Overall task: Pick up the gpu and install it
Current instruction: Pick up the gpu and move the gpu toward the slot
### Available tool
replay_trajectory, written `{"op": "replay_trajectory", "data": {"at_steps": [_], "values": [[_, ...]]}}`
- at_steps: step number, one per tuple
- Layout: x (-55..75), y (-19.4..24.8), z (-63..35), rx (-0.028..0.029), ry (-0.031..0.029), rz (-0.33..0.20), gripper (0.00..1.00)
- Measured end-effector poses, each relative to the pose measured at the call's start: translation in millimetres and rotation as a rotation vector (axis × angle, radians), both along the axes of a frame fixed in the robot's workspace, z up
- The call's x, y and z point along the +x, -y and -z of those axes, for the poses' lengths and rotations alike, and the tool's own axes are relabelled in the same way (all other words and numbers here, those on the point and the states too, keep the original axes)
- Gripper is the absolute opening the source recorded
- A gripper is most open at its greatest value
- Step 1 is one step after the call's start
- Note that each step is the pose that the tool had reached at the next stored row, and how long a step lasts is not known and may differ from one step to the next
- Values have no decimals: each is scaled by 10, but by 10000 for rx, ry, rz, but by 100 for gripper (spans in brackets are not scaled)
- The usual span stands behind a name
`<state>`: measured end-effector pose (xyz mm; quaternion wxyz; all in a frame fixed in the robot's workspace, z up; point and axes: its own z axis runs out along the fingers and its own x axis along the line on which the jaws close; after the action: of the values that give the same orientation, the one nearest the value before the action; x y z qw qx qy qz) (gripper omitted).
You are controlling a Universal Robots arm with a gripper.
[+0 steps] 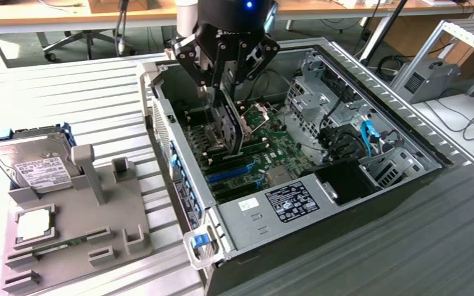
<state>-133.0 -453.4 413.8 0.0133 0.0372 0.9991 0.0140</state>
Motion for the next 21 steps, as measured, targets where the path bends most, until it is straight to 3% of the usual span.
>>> {"op": "replay_trajectory", "data": {"at_steps": [21], "values": [[317, 0, 127, -19, -7, -1, 26]]}}
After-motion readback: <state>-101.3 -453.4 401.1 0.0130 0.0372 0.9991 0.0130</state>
